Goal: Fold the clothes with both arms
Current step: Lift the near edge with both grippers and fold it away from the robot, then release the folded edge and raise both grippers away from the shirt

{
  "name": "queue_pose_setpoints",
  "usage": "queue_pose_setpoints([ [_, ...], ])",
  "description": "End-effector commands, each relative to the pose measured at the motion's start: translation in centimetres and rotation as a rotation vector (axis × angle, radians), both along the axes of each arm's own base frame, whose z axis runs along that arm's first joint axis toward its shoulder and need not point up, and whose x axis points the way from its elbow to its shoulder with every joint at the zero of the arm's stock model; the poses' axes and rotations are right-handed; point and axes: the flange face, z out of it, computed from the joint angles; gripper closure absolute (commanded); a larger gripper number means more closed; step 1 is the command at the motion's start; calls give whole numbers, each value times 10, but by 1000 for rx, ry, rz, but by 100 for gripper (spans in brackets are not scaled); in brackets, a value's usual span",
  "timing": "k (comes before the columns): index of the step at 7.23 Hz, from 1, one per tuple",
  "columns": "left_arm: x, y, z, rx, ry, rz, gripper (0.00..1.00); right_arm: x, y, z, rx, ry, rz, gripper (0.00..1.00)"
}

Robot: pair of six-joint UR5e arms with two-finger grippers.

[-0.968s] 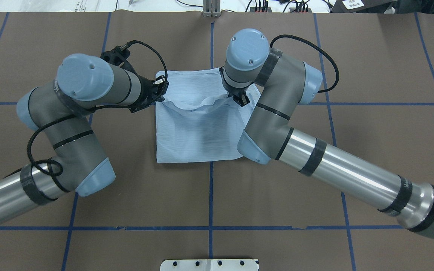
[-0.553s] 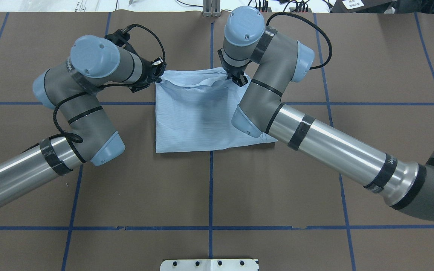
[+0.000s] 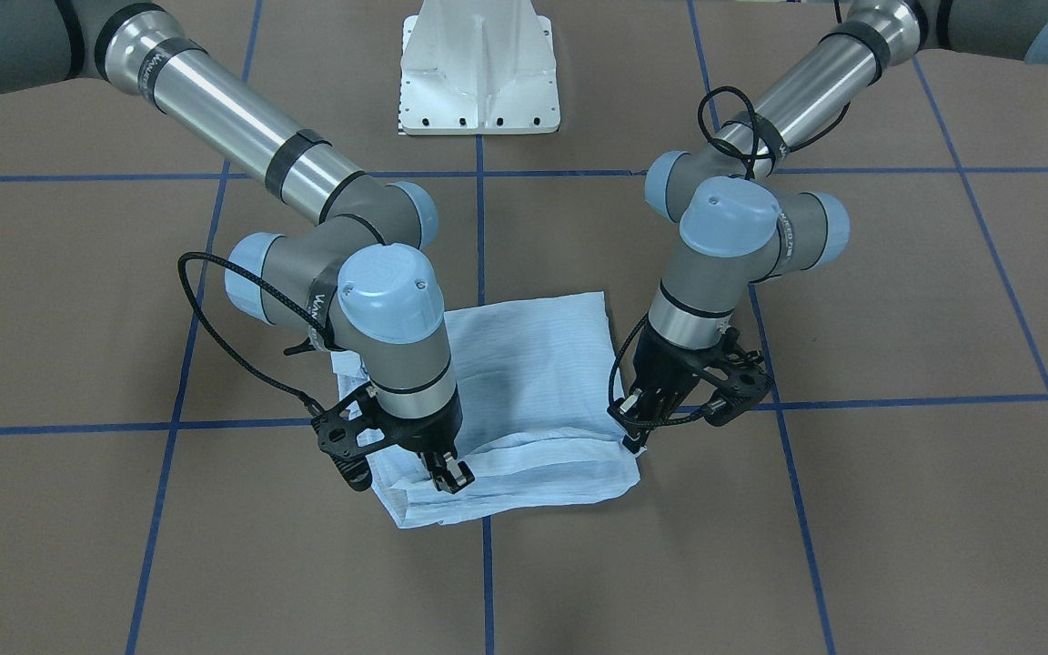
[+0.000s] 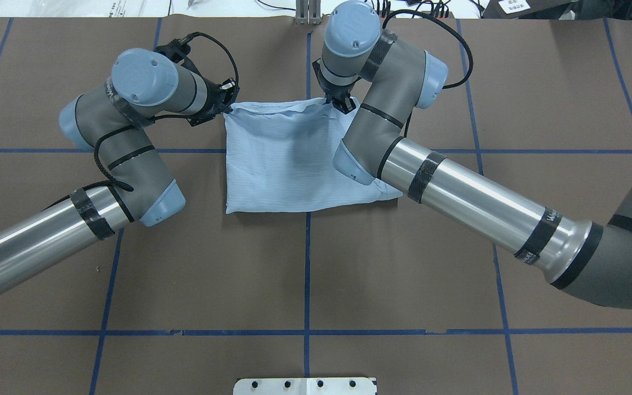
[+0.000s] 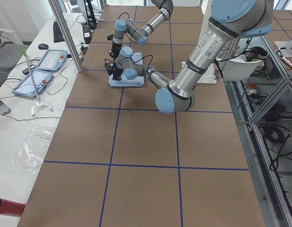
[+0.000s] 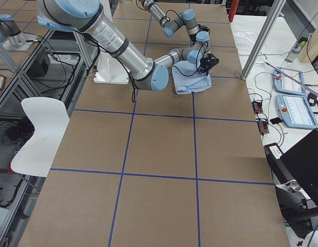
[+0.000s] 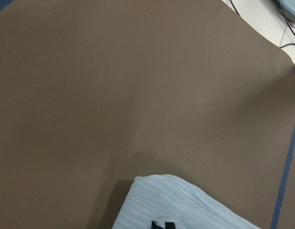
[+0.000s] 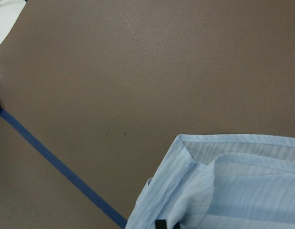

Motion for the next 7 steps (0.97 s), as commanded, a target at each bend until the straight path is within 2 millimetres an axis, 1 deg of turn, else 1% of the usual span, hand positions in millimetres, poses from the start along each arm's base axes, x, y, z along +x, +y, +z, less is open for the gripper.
queue_pose_setpoints([
  [1, 8, -11, 9, 18, 2, 1, 100, -2, -6, 15, 31, 14, -21, 100],
  [2, 6, -17, 16, 22, 3, -6, 97, 1, -9, 13, 32, 11, -18, 51],
  [3, 5, -18, 15, 24, 5, -7, 62, 1, -9, 10, 51, 2, -22, 1],
  [4, 0, -22, 15, 25, 6, -16, 54, 7, -14, 8, 80, 1, -30, 0],
  [5, -9, -28, 14, 32, 11, -29, 54, 31, -31, 15, 99, 14, -45, 0],
  [6, -24, -39, 13, 59, 0, -37, 54, 53, -45, 32, 123, 37, -79, 0],
  [7, -43, -51, 14, 91, -23, -39, 54, 73, -53, 51, 148, 57, -126, 0],
])
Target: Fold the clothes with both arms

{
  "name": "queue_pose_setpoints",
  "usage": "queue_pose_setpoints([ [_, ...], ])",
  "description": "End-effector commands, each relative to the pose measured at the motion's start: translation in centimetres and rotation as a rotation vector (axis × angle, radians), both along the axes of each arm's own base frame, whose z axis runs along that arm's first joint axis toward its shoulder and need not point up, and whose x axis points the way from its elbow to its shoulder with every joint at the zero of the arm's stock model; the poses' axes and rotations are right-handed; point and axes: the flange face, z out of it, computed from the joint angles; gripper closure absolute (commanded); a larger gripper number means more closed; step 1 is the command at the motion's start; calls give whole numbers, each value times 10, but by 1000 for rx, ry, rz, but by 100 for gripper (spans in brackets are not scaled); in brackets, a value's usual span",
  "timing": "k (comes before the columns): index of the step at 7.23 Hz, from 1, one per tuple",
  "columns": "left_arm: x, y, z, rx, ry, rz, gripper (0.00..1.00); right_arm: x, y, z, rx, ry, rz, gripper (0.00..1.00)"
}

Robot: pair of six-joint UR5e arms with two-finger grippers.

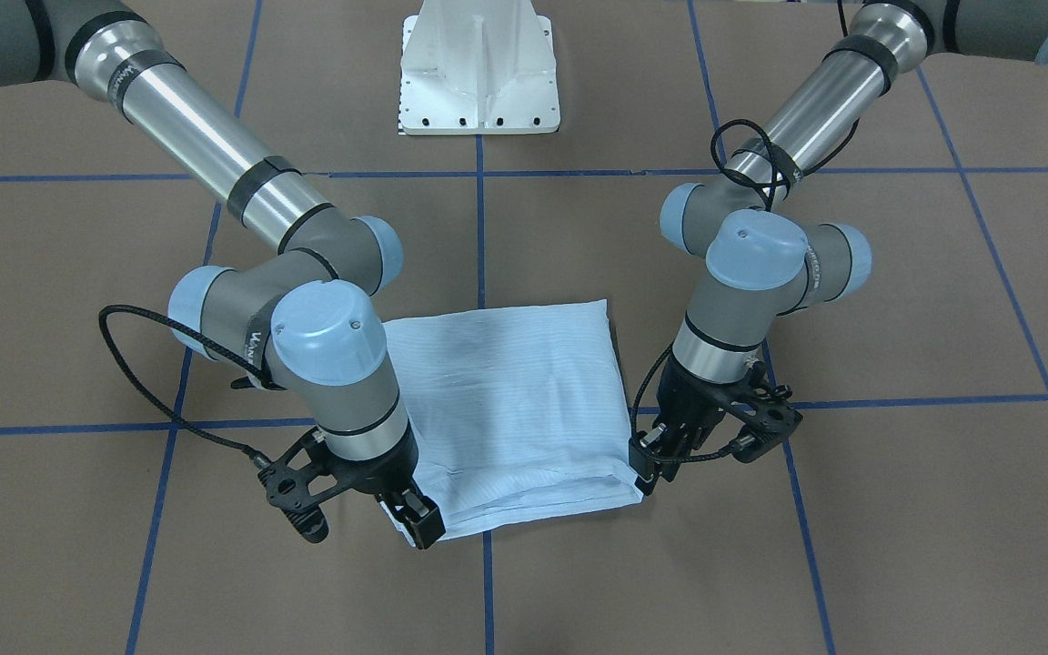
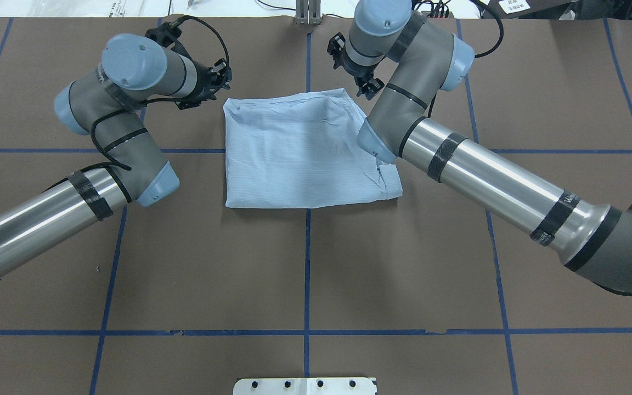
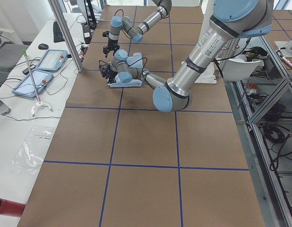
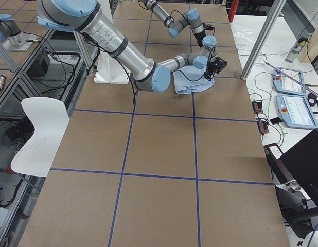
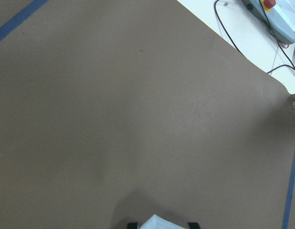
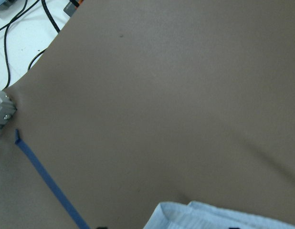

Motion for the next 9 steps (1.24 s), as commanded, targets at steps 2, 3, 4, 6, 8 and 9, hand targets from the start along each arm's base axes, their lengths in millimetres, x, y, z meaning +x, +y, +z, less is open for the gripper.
queue_pose_setpoints([
  [2, -40, -15, 31, 128, -123, 102, 54, 101, -8, 86, 135, 69, -212, 0],
  [3, -69, -18, 52, 203, -179, 203, 54, 156, -9, 125, 191, 111, -336, 0],
  [4, -103, -12, 70, 272, -208, 290, 51, 209, -8, 155, 253, 158, -466, 0],
  [6, -179, -10, 112, 412, -288, 437, 46, 312, -18, 189, 336, 192, -646, 0],
  [8, -254, 4, 137, 498, -307, 506, 45, 402, -11, 221, 403, 233, -713, 0],
  [9, -289, 16, 164, 548, -368, 537, 33, 429, 13, 238, 423, 244, -755, 0],
])
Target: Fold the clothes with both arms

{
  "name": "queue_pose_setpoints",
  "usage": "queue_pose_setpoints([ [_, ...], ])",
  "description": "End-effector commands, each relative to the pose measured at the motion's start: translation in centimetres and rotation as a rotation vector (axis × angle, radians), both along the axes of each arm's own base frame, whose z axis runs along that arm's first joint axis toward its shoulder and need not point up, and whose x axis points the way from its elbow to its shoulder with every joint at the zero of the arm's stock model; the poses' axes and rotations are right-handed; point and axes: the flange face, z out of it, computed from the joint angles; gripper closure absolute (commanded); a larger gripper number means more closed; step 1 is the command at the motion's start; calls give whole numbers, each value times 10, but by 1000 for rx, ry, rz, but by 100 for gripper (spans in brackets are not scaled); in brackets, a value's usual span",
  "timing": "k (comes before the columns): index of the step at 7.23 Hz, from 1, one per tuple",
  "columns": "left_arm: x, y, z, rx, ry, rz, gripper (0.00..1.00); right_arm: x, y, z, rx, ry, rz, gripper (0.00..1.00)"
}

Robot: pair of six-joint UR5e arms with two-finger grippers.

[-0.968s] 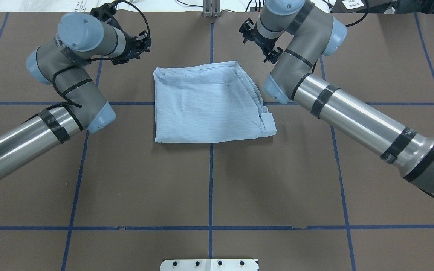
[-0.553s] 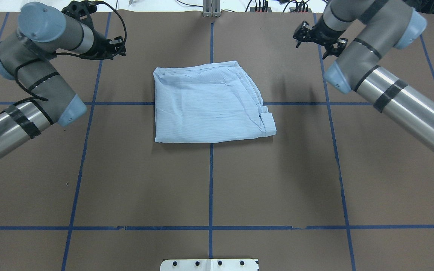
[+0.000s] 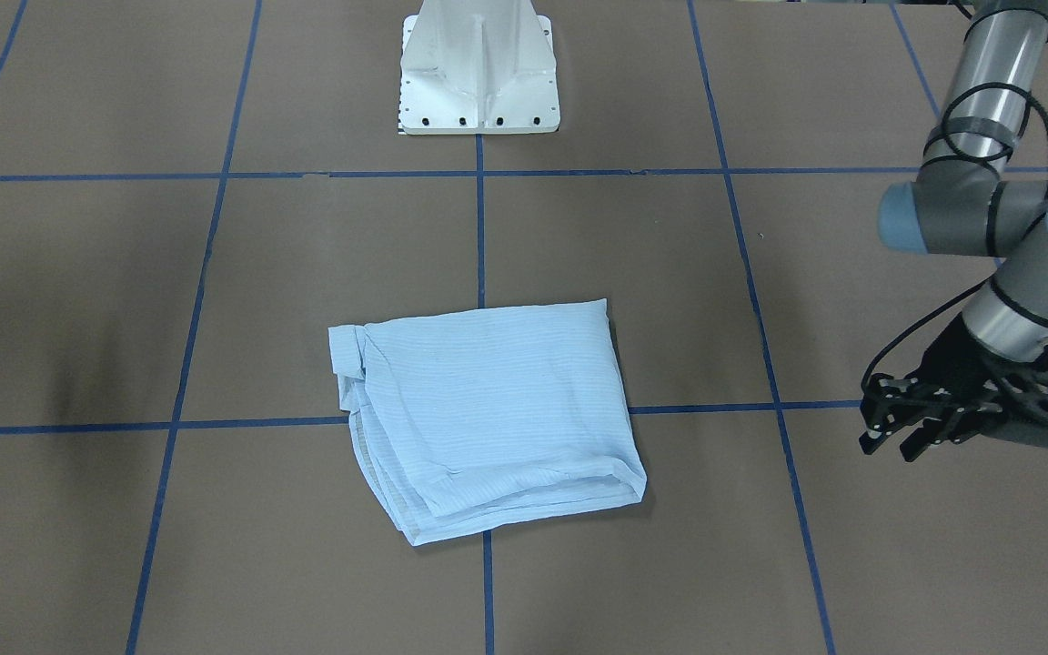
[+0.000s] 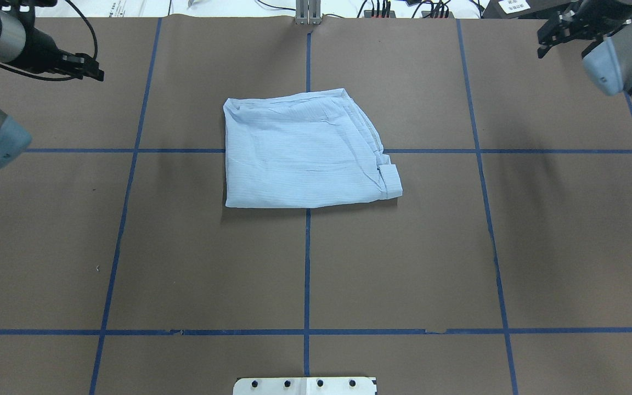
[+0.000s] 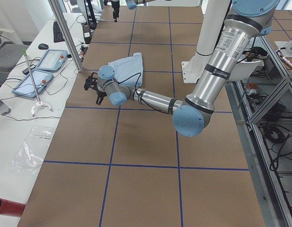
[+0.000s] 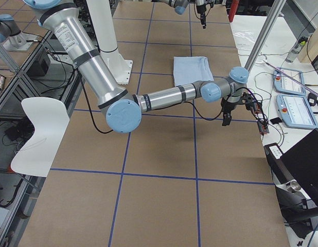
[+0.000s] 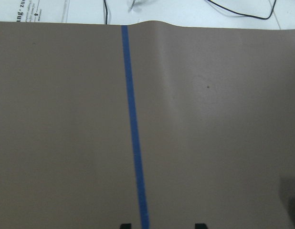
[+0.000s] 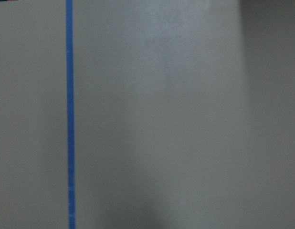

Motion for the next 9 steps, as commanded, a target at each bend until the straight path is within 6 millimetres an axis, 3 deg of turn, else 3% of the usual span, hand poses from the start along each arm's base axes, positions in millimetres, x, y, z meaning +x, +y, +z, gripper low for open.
queue_pose_setpoints([
  [1, -86, 14, 49, 123, -107, 51, 17, 62, 51, 46, 60, 27, -102, 0],
  [2, -117, 20, 66, 143, -153, 72, 0, 77, 74, 69, 60, 33, -117, 0],
  [3, -141, 29, 80, 131, -137, 113, 0, 95, 97, 93, 59, 40, -131, 0],
  [5, -166, 87, 108, 125, -96, 164, 0, 139, 144, 130, 56, 1, -135, 0],
  [6, -182, 130, 102, 153, -108, 155, 0, 150, 169, 139, 64, 3, -139, 0],
  [7, -192, 160, 101, 156, -127, 136, 0, 154, 183, 143, 57, 3, -133, 0],
  [8, -215, 172, 107, 136, -130, 95, 0, 153, 183, 143, 58, 5, -136, 0],
  [9, -219, 175, 106, 116, -123, 86, 0, 152, 183, 139, 66, -3, -137, 0],
])
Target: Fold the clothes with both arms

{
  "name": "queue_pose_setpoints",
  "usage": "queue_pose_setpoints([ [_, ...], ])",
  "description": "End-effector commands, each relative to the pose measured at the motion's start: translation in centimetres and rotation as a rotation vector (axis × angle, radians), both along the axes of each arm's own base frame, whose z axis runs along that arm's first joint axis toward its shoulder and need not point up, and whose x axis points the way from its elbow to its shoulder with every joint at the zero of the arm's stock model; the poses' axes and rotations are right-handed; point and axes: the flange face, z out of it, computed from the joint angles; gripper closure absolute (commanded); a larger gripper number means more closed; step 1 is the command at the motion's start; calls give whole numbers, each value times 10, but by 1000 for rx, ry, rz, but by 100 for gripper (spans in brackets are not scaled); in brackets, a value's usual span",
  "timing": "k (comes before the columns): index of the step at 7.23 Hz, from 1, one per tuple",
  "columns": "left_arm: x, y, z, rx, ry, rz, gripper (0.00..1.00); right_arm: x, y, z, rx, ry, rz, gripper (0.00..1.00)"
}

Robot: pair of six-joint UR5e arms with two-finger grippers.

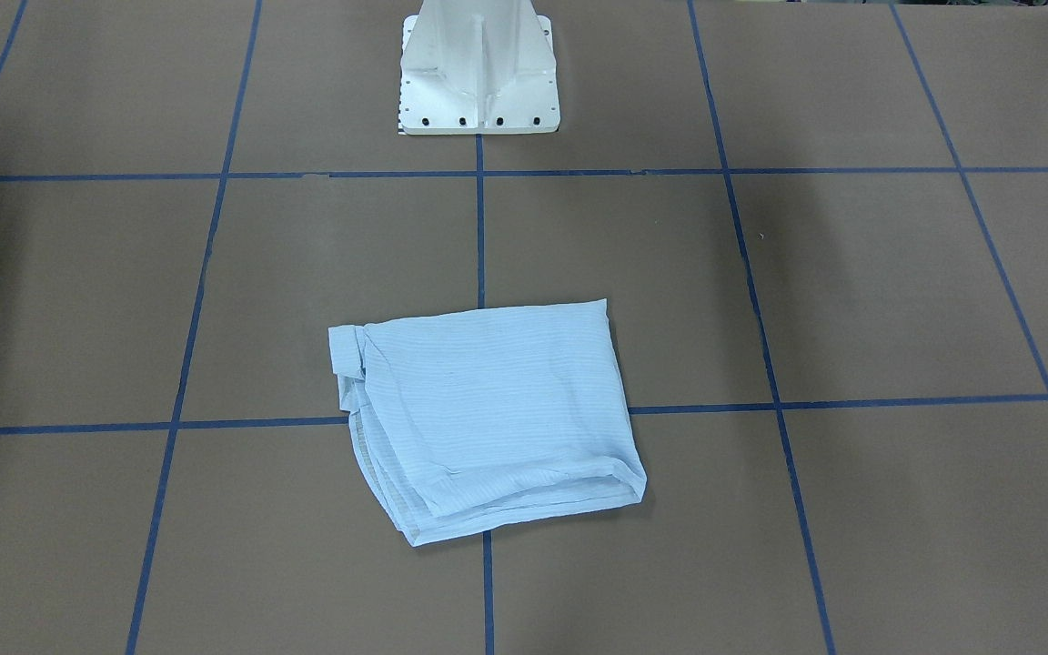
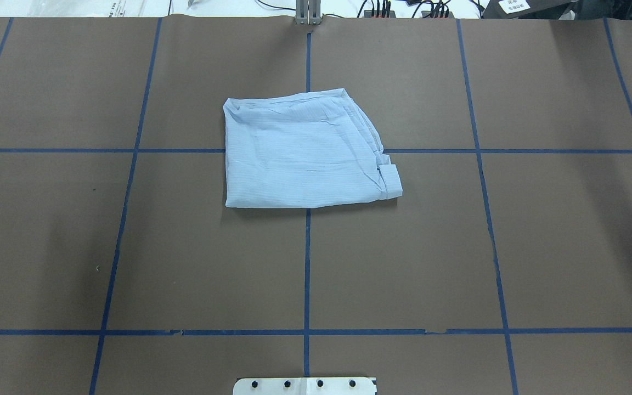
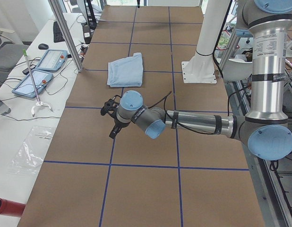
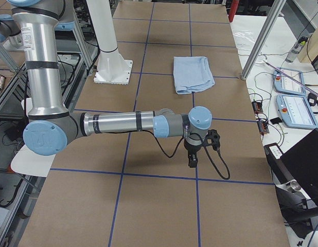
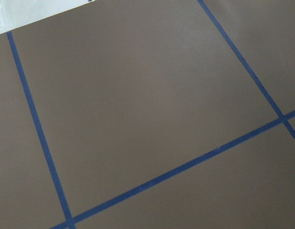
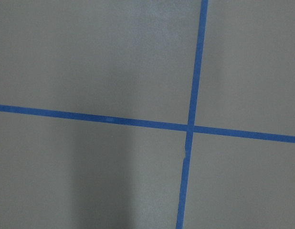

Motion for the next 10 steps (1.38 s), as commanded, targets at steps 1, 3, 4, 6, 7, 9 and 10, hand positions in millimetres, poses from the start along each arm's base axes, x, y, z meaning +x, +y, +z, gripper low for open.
queue_pose_setpoints([
  [1, -11, 8, 7, -20, -12, -25, 0, -1, 4, -4, -1, -23, 1, 0],
  [3, -13, 13, 10, -36, -2, -28, 0, -4, 5, -5, 6, -32, -9, 0],
  [4, -10, -3, -2, 1, -21, -41, 0, -2, 8, -1, 1, -18, -8, 0],
  [6, -14, 2, -5, -2, -20, -47, 0, -1, 11, 9, 2, 57, -10, 0],
  [7, -11, 10, -1, -18, 1, -25, 0, -3, 9, 5, 2, 43, -9, 0],
  [9, -12, 18, -14, 0, 22, -13, 0, -9, 7, 8, -34, -15, -11, 0],
  [10, -13, 22, -16, 1, 22, -16, 0, -8, 8, 10, -30, -20, -10, 0],
])
